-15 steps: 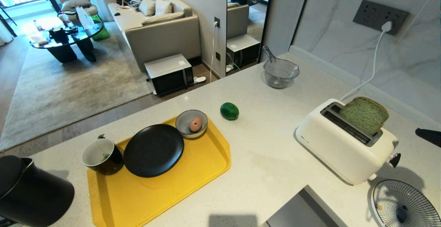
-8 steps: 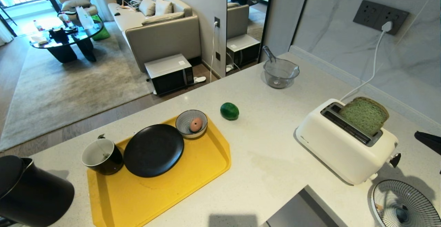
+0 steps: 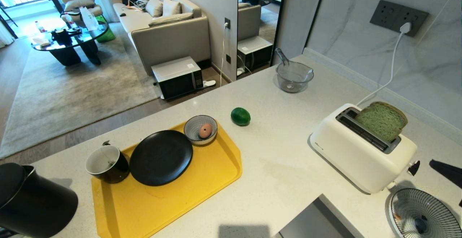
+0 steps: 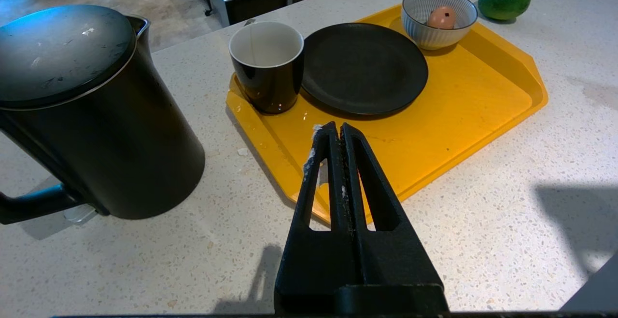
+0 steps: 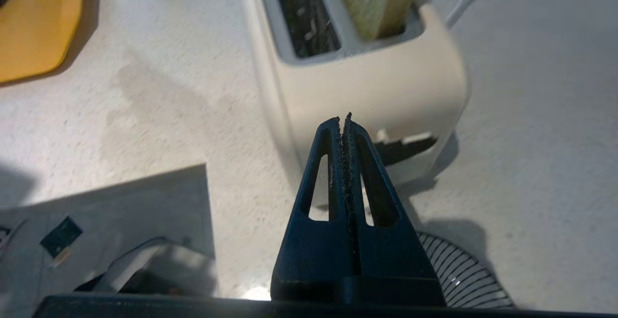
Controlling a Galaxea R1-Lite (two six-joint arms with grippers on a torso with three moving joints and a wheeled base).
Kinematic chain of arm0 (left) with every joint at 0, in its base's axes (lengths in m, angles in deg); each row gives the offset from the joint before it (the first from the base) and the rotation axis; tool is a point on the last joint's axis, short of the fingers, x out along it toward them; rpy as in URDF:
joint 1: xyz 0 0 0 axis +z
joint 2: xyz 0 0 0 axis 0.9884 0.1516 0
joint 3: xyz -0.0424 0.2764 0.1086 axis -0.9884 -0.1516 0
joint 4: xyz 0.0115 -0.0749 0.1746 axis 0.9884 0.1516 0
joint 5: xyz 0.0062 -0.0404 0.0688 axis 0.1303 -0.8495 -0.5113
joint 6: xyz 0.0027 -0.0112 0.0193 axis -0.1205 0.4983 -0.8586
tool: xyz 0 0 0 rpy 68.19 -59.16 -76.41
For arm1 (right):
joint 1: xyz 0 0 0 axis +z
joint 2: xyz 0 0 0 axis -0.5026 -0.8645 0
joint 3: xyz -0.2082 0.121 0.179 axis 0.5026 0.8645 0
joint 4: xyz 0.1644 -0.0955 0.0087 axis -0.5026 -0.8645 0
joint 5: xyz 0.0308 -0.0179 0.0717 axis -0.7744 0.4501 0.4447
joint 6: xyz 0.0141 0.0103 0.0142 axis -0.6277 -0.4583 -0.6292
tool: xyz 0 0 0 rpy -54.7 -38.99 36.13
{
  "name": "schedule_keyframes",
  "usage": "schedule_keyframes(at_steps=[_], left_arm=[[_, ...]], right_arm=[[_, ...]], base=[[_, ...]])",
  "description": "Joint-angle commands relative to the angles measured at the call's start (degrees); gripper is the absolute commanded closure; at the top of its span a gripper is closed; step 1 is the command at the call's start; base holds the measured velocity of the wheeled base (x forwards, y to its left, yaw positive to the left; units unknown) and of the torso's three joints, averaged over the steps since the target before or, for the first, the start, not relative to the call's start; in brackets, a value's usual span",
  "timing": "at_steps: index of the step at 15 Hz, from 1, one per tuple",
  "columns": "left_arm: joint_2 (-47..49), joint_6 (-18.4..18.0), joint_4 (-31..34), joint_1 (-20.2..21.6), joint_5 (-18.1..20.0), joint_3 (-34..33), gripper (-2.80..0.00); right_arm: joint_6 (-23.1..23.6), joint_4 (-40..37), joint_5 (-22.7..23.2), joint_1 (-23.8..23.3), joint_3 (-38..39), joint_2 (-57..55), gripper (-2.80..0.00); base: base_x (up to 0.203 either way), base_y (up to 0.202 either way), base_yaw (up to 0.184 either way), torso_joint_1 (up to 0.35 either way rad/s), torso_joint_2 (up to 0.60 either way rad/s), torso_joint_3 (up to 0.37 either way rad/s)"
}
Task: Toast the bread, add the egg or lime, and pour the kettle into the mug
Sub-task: Use a bread toaster
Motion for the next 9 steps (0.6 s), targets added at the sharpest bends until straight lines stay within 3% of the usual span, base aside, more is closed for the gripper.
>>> schedule_keyframes(at_steps=[1, 9], left_arm=[[-0.1, 0.0, -0.1, 0.1, 0.0, -0.9, 0.00], [-0.1, 0.0, -0.1, 0.0, 0.0, -0.9, 0.00]], right_arm=[[2.8, 1.4, 0.5, -0.2, 4.4, -0.1, 0.00], [3.4, 5.6, 0.7, -0.1, 0.6, -8.2, 0.00]], base=[[0.000, 0.000, 0.000, 0.000, 0.00, 0.000], [0.000, 0.000, 0.000, 0.000, 0.00, 0.000]])
